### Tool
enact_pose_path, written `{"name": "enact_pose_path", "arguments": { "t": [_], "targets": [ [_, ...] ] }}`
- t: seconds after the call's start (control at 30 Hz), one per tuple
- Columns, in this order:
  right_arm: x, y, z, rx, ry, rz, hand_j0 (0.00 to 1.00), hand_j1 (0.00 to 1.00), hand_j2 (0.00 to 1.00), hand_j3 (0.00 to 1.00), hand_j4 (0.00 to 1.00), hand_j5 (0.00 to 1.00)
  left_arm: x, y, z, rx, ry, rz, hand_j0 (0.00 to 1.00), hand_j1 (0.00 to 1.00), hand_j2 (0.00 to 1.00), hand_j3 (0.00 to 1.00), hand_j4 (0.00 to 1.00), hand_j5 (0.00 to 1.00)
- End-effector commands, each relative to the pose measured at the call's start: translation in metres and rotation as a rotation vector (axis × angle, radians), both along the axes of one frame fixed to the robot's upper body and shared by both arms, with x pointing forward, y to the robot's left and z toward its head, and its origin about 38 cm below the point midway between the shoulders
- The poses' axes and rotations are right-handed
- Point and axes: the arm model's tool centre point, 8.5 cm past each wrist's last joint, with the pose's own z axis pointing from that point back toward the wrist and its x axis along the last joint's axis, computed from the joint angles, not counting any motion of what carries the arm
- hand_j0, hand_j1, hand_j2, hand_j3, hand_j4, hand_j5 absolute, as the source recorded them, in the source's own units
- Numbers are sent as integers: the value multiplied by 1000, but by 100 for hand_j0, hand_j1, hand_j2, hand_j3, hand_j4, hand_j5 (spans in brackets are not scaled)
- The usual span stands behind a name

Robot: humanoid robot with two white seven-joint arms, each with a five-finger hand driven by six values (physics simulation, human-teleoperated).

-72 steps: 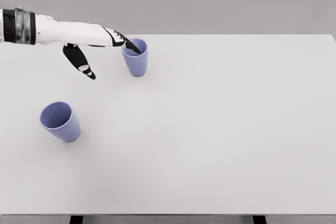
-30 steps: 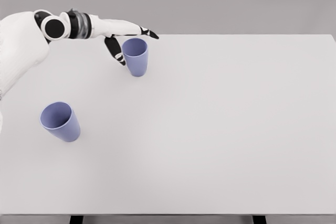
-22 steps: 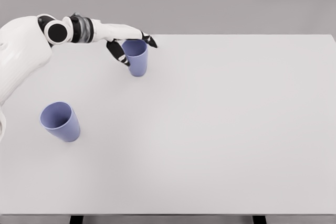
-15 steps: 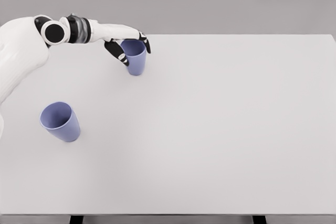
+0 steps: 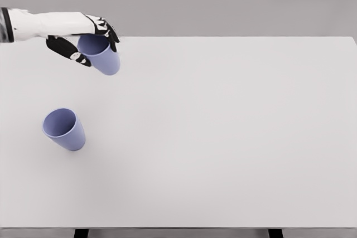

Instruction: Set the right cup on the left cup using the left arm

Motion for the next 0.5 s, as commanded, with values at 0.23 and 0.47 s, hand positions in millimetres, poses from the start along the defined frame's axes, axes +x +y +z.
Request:
{"name": "enact_pose_path", "arguments": {
  "t": [0.23,0.47],
  "targets": [
    [0,0,0,0,0,1,100,100,100,100,100,100,-108,78,49,28,-26,56,55,55,55,55,55,55],
    [0,0,0,0,0,1,100,100,100,100,100,100,-131,93,31,56,39,85,55,55,55,55,55,55]
  ]
}}
